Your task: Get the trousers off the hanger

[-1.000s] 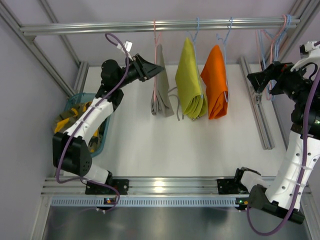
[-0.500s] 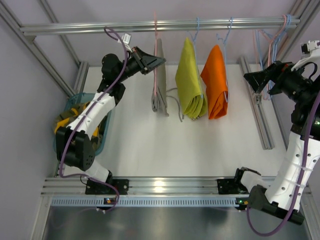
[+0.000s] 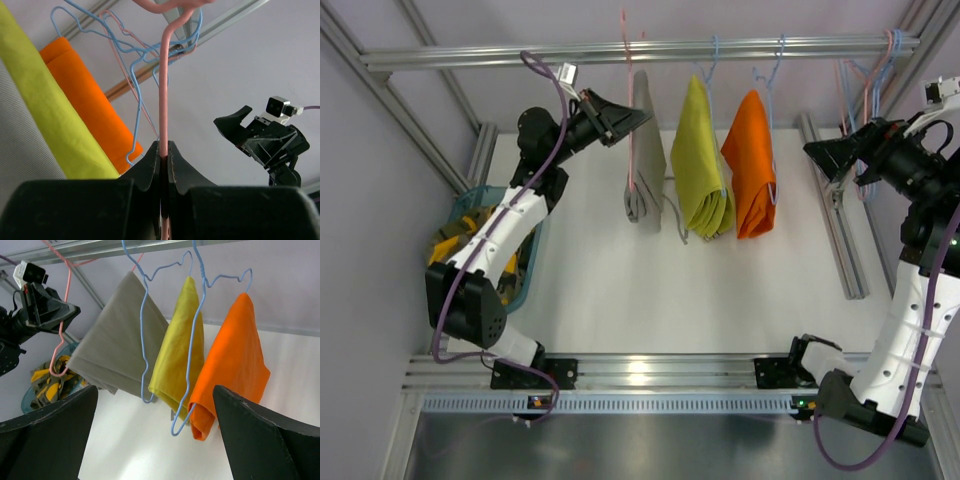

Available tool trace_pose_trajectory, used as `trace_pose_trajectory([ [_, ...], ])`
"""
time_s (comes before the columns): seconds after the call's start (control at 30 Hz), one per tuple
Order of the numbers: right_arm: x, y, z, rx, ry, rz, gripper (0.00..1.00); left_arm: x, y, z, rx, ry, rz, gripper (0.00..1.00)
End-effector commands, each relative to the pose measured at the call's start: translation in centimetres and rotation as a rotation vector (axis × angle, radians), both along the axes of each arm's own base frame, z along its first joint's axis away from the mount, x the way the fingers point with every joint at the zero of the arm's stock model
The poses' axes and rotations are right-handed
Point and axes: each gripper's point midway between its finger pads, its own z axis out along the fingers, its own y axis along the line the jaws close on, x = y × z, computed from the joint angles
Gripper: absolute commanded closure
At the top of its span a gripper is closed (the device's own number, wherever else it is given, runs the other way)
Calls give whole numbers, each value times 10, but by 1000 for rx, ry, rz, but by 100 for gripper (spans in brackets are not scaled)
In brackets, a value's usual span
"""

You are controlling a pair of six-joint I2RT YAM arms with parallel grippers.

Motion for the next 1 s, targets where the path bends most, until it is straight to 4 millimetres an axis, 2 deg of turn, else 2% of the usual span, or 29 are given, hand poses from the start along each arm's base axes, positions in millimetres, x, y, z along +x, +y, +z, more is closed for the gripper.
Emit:
trace_pose_trajectory([
  [0.0, 3, 2, 11, 26, -34, 22, 1, -51, 26, 65, -112, -232, 63, 100],
  [0.07, 5, 6, 11, 51, -23, 36, 1, -57, 29, 52, -107, -203, 68, 100],
  [0.1, 7, 7, 11, 56, -22, 39, 1, -58, 29, 33, -91, -166, 67, 100],
  [0.17, 16, 7, 10, 46, -16, 16, 1, -76, 30, 31, -72, -207, 58, 100],
  [0.2, 18, 18, 8, 35, -11, 50, 1, -84, 32, 27, -66, -213, 59, 100],
  [0.23, 23, 20, 7, 8, -14, 32, 1, -88, 33, 25, -58, -229, 65, 100],
  [0.27, 25, 39, 4, 1, -10, 96, 1, -91, 34, 25, -56, -238, 71, 100],
  [0.33, 32, 54, 4, 7, -24, 133, 1, -101, 36, 24, -50, -263, 79, 100],
  [0.37, 35, 72, 2, 18, -15, 186, 1, -104, 36, 23, -48, -270, 81, 100],
  [0.43, 39, 92, 3, 64, -4, 237, 1, -109, 39, 20, -48, -273, 98, 100],
  [0.47, 41, 110, 13, 82, -44, 289, 1, -109, 39, 14, -40, -261, 103, 100],
  [0.53, 51, 131, 18, 110, -50, 313, 2, -114, 41, 14, -40, -278, 116, 100],
  [0.57, 44, 156, 22, 115, -64, 381, 3, -114, 41, 10, -34, -277, 119, 100],
  [0.63, 51, 183, 24, 127, -57, 427, 4, -117, 44, 11, -24, -310, 132, 100],
  [0.67, 42, 206, 29, 143, -70, 486, 6, -119, 44, 12, -23, -316, 132, 100],
  [0.73, 43, 226, 31, 186, -53, 505, 9, -119, 44, 10, -18, -315, 132, 100],
  [0.77, 41, 245, 27, 203, -32, 542, 11, -119, 44, 8, -17, -312, 128, 100],
  [0.8, 41, 255, 28, 229, -19, 553, 14, -120, 44, 9, -17, -315, 126, 100],
  [0.83, 47, 267, 23, 237, 1, 558, 16, -122, 43, 10, -17, -316, 119, 100],
  [0.87, 40, 281, 22, 247, 13, 593, 17, -123, 43, 10, -17, -319, 116, 100],
  [0.93, 39, 295, 25, 266, 24, 613, 19, -125, 42, 13, -16, -332, 112, 100],
  [0.97, 39, 307, 17, 267, 47, 627, 20, -126, 42, 14, -16, -336, 110, 100],
])
